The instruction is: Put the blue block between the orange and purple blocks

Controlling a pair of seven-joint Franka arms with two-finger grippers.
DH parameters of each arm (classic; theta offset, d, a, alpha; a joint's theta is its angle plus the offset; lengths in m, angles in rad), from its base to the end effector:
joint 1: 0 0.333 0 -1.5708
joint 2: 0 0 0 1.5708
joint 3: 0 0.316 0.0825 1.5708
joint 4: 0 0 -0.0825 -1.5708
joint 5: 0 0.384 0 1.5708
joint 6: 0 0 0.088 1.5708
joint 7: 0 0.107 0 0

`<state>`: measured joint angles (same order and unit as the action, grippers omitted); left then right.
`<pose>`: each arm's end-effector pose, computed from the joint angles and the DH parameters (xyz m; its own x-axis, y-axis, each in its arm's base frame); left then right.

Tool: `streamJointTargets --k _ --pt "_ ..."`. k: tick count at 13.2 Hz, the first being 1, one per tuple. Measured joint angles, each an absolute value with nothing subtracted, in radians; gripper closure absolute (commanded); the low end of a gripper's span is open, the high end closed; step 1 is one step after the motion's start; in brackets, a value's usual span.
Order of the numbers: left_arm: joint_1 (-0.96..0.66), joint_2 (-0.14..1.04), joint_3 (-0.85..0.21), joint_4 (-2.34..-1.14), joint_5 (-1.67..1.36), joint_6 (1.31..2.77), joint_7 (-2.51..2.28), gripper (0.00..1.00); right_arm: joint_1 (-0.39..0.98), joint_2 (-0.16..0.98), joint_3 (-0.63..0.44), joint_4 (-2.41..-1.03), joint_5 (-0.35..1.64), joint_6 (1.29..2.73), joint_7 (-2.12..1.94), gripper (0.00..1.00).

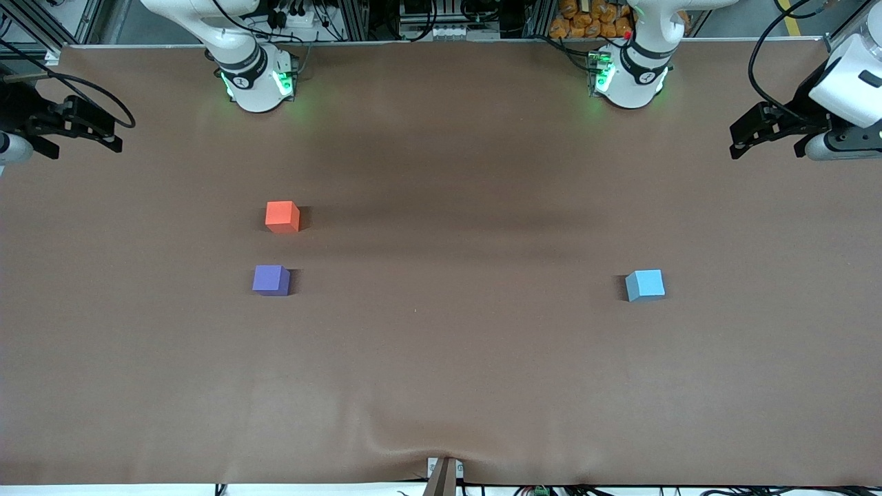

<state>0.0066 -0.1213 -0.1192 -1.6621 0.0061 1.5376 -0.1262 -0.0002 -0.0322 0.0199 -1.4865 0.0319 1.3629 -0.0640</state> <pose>0.5093 -0.0610 0.6429 0.9999 0.0147 -0.0014 0.0147 -0.9997 -0.0208 0.5218 0.0144 0.6635 0.9920 0.0900 -0.0890 0.0870 -0.9955 -0.0368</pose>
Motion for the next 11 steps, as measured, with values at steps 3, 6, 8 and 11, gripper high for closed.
streamJointTargets --k 3,6,8,11 --pt "0.010 -0.118 -0.117 -1.662 0.006 1.537 -0.126 0.00 -0.001 -0.032 0.019 -1.487 0.032 1.363 -0.064 0.00" --pt "0.018 -0.112 -0.115 -1.662 0.006 1.540 -0.126 0.00 -0.004 -0.032 0.019 -1.487 0.032 1.363 -0.064 0.00" --pt "0.018 -0.109 -0.117 -1.662 0.006 1.551 -0.126 0.00 -0.004 -0.032 0.019 -1.487 0.032 1.362 -0.064 0.00" --pt "0.018 -0.094 -0.122 -1.693 0.006 1.627 -0.128 0.00 -0.004 -0.032 0.019 -1.487 0.033 1.361 -0.064 0.00"
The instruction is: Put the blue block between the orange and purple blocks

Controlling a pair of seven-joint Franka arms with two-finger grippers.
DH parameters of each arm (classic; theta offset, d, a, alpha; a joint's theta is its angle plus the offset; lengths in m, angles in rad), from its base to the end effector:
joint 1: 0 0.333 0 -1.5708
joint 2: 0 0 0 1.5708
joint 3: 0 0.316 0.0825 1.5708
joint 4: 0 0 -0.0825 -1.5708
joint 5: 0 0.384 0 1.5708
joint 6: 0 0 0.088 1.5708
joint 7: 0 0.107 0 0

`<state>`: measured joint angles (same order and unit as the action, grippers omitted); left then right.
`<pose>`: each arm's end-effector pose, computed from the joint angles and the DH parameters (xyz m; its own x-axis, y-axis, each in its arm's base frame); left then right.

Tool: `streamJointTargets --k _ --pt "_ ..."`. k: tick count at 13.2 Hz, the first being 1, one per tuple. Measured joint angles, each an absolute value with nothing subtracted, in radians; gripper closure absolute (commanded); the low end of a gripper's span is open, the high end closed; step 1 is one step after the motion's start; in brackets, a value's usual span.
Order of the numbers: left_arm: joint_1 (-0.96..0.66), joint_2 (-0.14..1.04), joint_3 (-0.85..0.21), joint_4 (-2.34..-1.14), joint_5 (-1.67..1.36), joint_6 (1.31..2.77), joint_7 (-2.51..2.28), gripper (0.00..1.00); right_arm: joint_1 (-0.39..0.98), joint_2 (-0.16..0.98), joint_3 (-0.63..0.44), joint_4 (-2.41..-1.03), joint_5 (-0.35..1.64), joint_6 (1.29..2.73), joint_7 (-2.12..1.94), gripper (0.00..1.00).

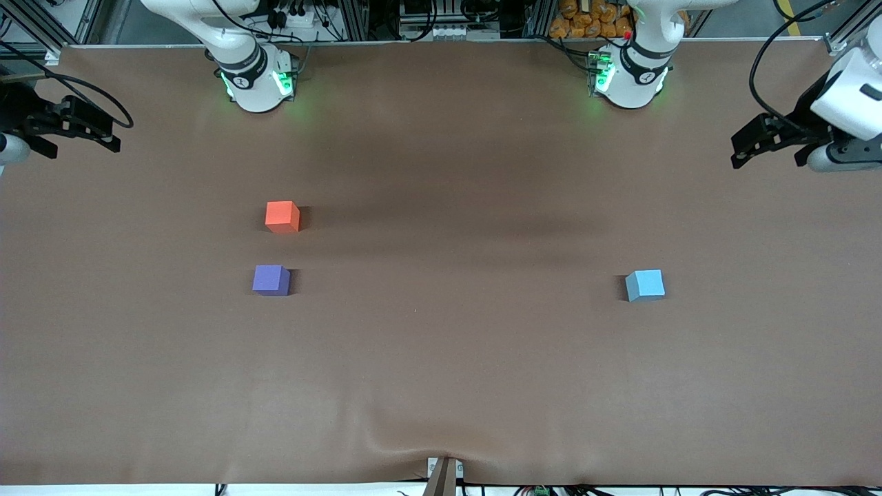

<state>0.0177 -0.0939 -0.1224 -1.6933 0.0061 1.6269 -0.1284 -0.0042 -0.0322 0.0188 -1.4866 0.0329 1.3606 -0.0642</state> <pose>0.5267 -0.0578 0.6219 0.9993 0.0236 0.0288 0.0240 -0.9996 -0.0140 0.5216 0.0119 0.6633 0.9922 0.0854 -0.0913 0.0822 -0.9959 -0.0380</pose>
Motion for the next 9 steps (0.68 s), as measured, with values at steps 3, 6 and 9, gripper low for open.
streamJointTargets --k 3,6,9 --pt "0.018 -0.067 -0.122 -1.827 0.006 1.836 -0.137 0.00 -0.005 -0.032 0.019 -1.487 0.033 1.360 -0.064 0.00" --pt "0.019 -0.009 -0.122 -1.957 0.006 2.021 -0.135 0.00 -0.006 -0.032 0.018 -1.487 0.034 1.360 -0.064 0.00" --pt "0.022 0.094 -0.122 -2.038 0.006 2.206 -0.135 0.00 -0.006 -0.032 0.018 -1.488 0.034 1.360 -0.064 0.00"
